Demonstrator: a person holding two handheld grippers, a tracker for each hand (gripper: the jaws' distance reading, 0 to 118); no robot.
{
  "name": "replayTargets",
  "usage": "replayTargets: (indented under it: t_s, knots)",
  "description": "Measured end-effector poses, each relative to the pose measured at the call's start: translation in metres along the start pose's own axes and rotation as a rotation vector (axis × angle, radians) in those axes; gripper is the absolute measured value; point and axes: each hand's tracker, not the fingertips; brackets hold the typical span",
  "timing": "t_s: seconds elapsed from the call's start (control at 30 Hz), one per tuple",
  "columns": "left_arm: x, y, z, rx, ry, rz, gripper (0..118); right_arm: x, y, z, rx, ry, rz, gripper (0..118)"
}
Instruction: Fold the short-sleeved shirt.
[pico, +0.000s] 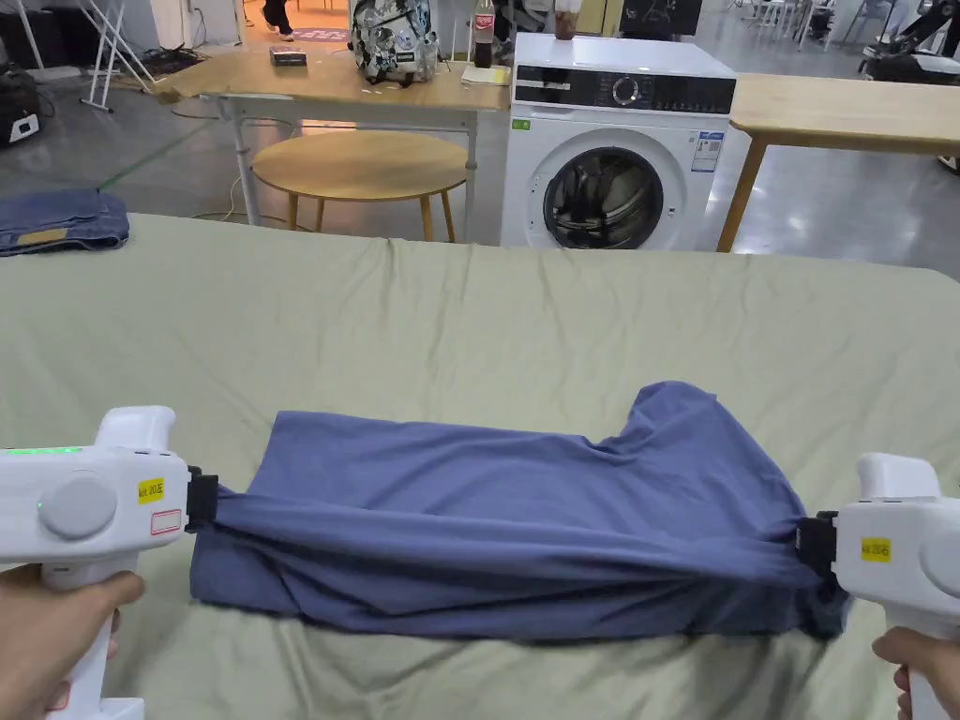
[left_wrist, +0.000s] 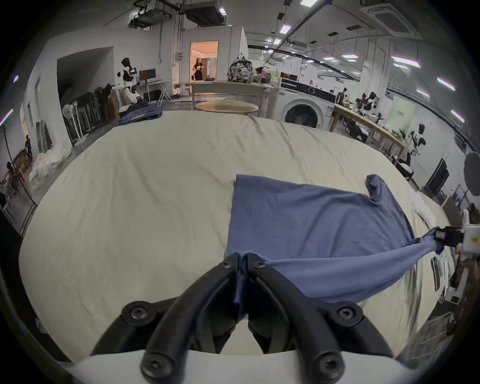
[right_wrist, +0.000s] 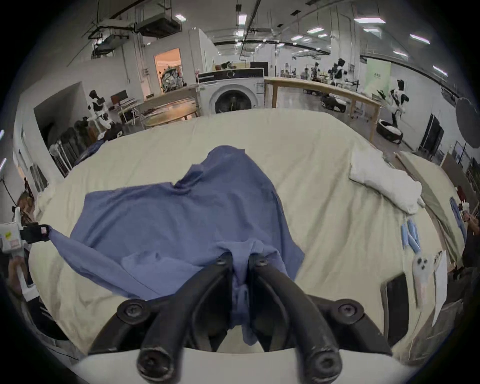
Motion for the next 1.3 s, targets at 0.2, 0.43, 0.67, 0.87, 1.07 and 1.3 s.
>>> replayTargets:
  t_s: [0.2, 0.43, 0.67, 0.87, 1.07, 1.3]
  knots:
    - [0.005, 0.019, -0.057, -0.059, 0.013, 0.030, 1, 0.005, 0.026, -0.080, -0.108, -0.009, -0.022, 9]
    - [0.007, 0.019, -0.095, -0.157, 0.039, 0.026, 1, -0.001, 0.023, -0.110, -0.159, -0.010, -0.023, 10]
    - [0.010, 0.015, -0.090, -0.152, 0.043, 0.022, 10, -0.004, 0.023, -0.098, -0.076, -0.037, 0.031, 36]
    - [0.017, 0.015, -0.048, -0.037, 0.004, 0.018, 54, -0.012, 0.017, -0.050, 0.117, -0.038, 0.049, 73]
    - [0.037, -0.001, 0.010, 0.168, -0.006, -0.007, 54, -0.028, -0.008, -0.013, 0.287, -0.031, 0.046, 51]
    - [0.061, -0.035, 0.046, 0.333, 0.035, -0.091, 2, -0.068, -0.036, 0.041, 0.411, -0.004, 0.044, 0]
